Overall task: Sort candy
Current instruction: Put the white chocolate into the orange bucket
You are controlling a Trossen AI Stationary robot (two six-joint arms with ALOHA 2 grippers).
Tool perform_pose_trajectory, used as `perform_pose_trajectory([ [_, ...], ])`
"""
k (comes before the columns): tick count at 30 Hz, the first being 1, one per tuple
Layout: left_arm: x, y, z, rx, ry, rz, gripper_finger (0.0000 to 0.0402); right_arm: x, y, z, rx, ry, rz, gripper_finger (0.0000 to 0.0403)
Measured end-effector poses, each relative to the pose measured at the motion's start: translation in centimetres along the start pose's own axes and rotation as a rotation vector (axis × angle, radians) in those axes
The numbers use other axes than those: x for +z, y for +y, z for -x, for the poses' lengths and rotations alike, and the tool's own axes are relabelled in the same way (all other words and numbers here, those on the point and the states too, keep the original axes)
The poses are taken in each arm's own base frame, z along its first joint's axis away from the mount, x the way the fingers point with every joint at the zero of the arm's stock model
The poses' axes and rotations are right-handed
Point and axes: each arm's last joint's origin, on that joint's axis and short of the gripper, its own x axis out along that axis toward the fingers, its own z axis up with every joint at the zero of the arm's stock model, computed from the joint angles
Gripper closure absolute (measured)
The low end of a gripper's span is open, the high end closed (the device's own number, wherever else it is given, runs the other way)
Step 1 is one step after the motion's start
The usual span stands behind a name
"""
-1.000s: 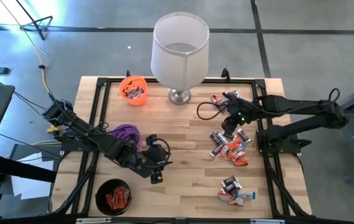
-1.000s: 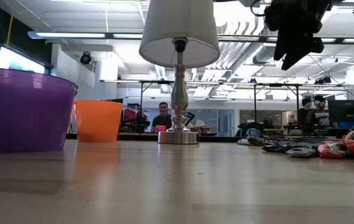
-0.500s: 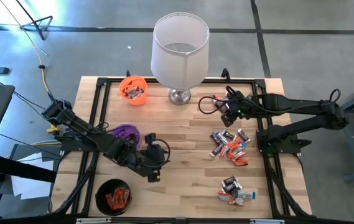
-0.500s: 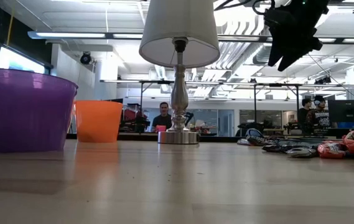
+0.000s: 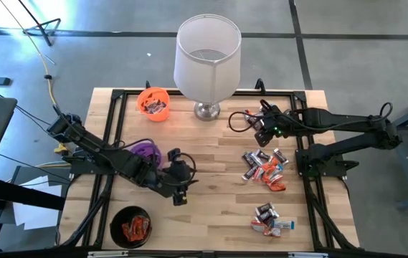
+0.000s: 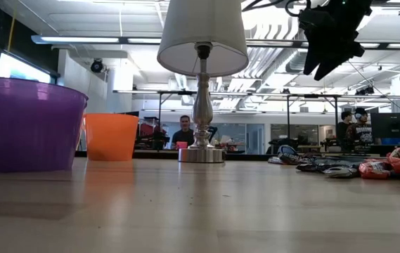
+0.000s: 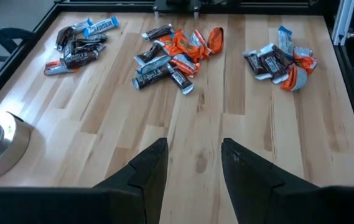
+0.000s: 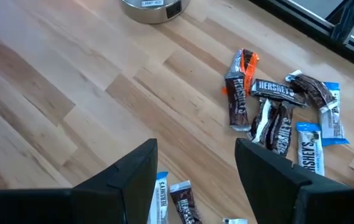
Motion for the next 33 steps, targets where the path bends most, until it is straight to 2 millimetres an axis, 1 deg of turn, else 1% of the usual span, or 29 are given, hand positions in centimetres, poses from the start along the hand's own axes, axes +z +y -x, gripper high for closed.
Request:
perform_pose_trajectory([
  [5, 0.0, 0.0, 0.0, 0.001, 0.0, -0.044, 0.0266, 0.1, 0.1, 0.0, 0.013, -0.013, -0.027, 0.0192],
  [7, 0.0, 0.0, 0.0, 0.003, 0.002, -0.063, 0.0266, -0.1, 0.2, 0.0, 0.06, 0.052, -0.025, 0.0192],
  [9, -0.3, 0.3, 0.0, 0.052, 0.015, -0.077, 0.0266, -0.7, -0.1, 0.1, 0.07, 0.143, -0.028, 0.0192],
  [11, -0.4, 1.1, 0.3, 0.101, 0.04, -0.091, 0.0266, -1.4, -0.7, 0.1, 0.003, 0.217, -0.011, 0.0192],
  [14, 0.1, 2.4, 1.0, 0.135, 0.031, -0.077, 0.0266, -2.3, -2.0, 0.1, -0.193, 0.291, 0.044, 0.0192],
  [16, 0.2, 3.0, 0.8, 0.136, 0.043, -0.093, 0.0266, -2.5, -2.8, 0.0, -0.299, 0.341, 0.066, 0.0192],
  [18, 0.4, 3.4, 0.5, 0.115, 0.056, -0.102, 0.0266, -2.3, -3.5, -0.3, -0.362, 0.377, 0.072, 0.0192],
  [21, 0.5, 3.4, -0.1, 0.076, 0.063, -0.086, 0.0266, -2.4, -4.4, -1.7, -0.349, 0.419, 0.067, 0.0192],
  [25, 0.1, 2.8, -0.9, 0.052, 0.089, -0.075, 0.0266, -3.0, -5.5, -4.4, -0.239, 0.484, 0.066, 0.0192],
  [30, -0.1, 1.8, -0.9, 0.019, 0.081, -0.073, 0.0266, -4.2, -7.6, -7.3, -0.219, 0.512, 0.068, 0.0192],
  [33, -0.2, 1.5, -0.8, 0.013, 0.082, -0.063, 0.0266, -4.5, -8.9, -8.3, -0.183, 0.526, 0.026, 0.0192],
])
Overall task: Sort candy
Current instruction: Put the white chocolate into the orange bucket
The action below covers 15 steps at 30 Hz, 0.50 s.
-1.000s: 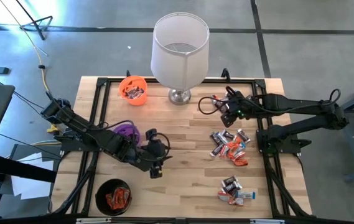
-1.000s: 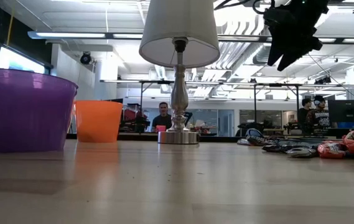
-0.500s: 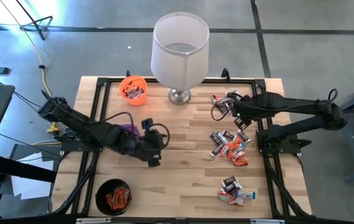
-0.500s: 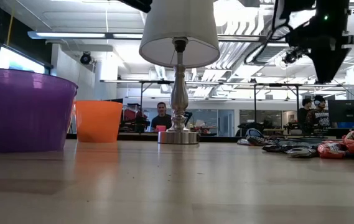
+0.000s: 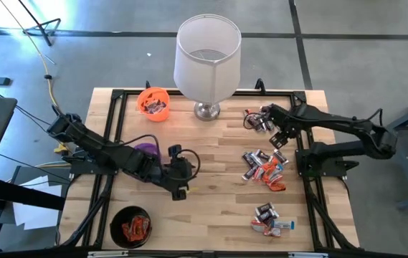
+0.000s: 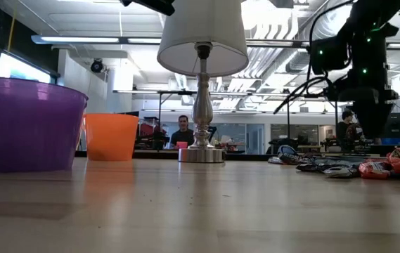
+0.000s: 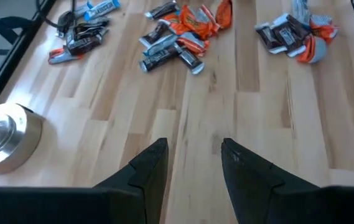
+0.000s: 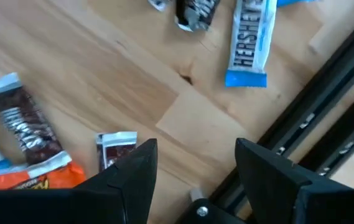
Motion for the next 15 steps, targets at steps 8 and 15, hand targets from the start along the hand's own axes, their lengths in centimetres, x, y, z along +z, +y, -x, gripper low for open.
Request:
perform_pose_trajectory([
  [8, -0.2, 0.0, 0.0, 0.005, 0.019, -0.014, 0.0266, 2.2, -2.7, 1.0, 0.113, -0.119, -0.128, 0.0192],
  [15, -0.7, 0.2, 0.1, 0.019, 0.064, -0.033, 0.0266, 2.7, -5.3, 0.4, 0.174, -0.097, -0.278, 0.0192],
])
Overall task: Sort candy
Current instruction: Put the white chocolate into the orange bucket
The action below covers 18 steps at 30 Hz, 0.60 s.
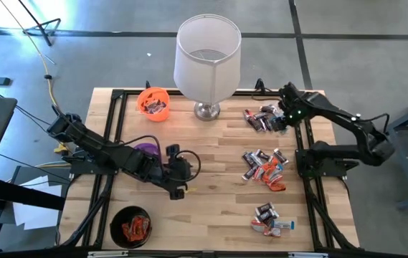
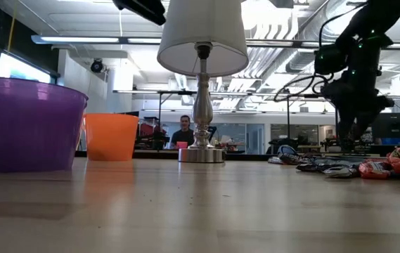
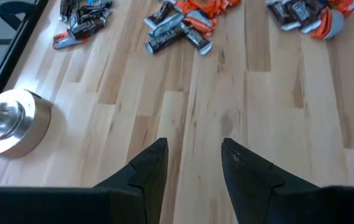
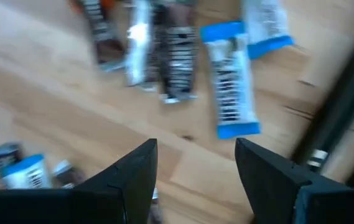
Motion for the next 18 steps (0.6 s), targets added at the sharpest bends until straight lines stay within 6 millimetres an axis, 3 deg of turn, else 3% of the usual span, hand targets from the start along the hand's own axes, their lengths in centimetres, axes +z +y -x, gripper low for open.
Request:
perform_pose_trajectory([
  [9, -0.4, 0.4, 0.4, 0.039, 0.03, -0.024, 0.0266, 0.9, -0.8, -1.4, -0.05, 0.052, -0.02, 0.0192],
  [18, -0.6, 0.7, 0.3, 0.072, 0.046, -0.036, 0.0266, 2.1, -1.0, -4.4, -0.146, 0.159, 0.002, 0.0192],
])
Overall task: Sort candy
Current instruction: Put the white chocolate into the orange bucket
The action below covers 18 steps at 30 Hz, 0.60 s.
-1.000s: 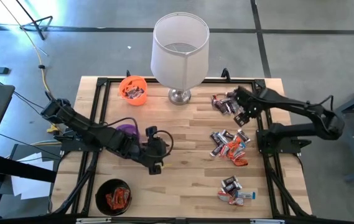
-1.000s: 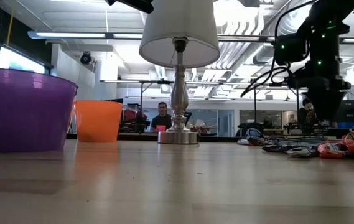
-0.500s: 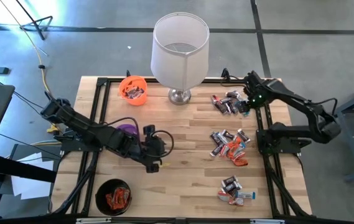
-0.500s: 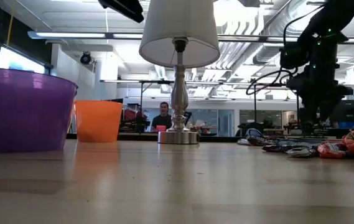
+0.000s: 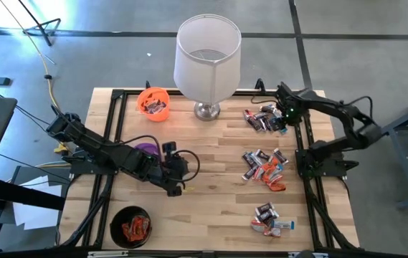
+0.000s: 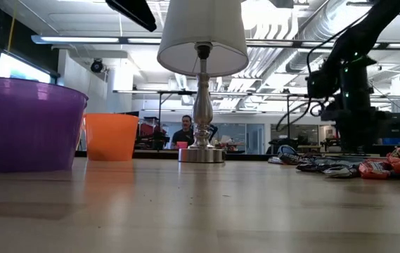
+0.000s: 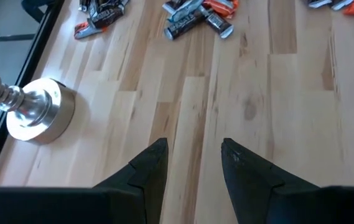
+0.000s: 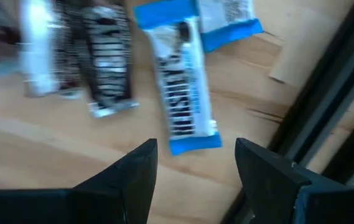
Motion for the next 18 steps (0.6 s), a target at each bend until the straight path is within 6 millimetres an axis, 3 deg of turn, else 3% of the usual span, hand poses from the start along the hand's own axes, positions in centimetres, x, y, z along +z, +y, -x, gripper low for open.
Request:
perform_pose_trajectory([
  [10, -0.3, 0.2, 0.0, 0.025, 0.022, -0.018, 0.0266, 0.3, 0.6, -0.9, -0.061, 0.029, 0.003, 0.0192],
  [15, -0.5, 0.2, 0.0, 0.033, 0.043, -0.012, 0.0266, 0.6, 1.2, -1.9, 0.088, -0.04, -0.021, 0.0192],
  [18, -0.7, 0.4, 0.3, 0.037, 0.055, 0.0, 0.0266, 0.4, 1.3, -2.5, 0.073, -0.064, -0.037, 0.0192],
])
